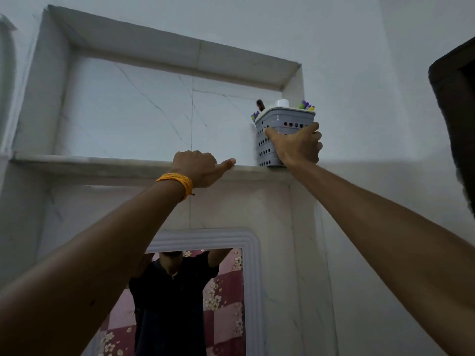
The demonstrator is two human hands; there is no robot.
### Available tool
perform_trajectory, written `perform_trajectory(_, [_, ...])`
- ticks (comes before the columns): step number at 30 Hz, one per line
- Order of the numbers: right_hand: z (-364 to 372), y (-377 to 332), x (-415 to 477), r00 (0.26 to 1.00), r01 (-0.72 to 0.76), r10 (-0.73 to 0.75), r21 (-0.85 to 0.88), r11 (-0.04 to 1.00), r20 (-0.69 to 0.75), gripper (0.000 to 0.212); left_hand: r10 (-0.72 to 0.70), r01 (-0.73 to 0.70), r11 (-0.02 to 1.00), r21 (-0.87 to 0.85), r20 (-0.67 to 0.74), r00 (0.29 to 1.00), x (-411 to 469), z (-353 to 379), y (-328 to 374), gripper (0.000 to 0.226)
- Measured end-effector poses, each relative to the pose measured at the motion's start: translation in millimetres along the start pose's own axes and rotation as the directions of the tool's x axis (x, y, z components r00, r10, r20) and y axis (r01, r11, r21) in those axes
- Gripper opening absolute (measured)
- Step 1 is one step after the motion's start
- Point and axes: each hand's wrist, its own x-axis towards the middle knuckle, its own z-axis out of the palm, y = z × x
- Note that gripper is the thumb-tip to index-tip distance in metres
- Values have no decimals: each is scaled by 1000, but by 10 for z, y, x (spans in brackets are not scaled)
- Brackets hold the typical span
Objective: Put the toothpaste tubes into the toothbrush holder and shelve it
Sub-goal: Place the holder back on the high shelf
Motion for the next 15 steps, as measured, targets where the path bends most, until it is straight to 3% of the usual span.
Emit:
perform_trajectory(7, [172, -3, 28, 999, 31, -30, -149, 988, 12, 129, 4, -4, 1000, 1, 9, 1000, 42, 14, -6, 88])
perform_trajectory(15, [241, 77, 119, 994, 22, -7, -138, 990, 105, 134, -7, 7, 1000, 9, 6, 1000, 37, 23, 8, 90])
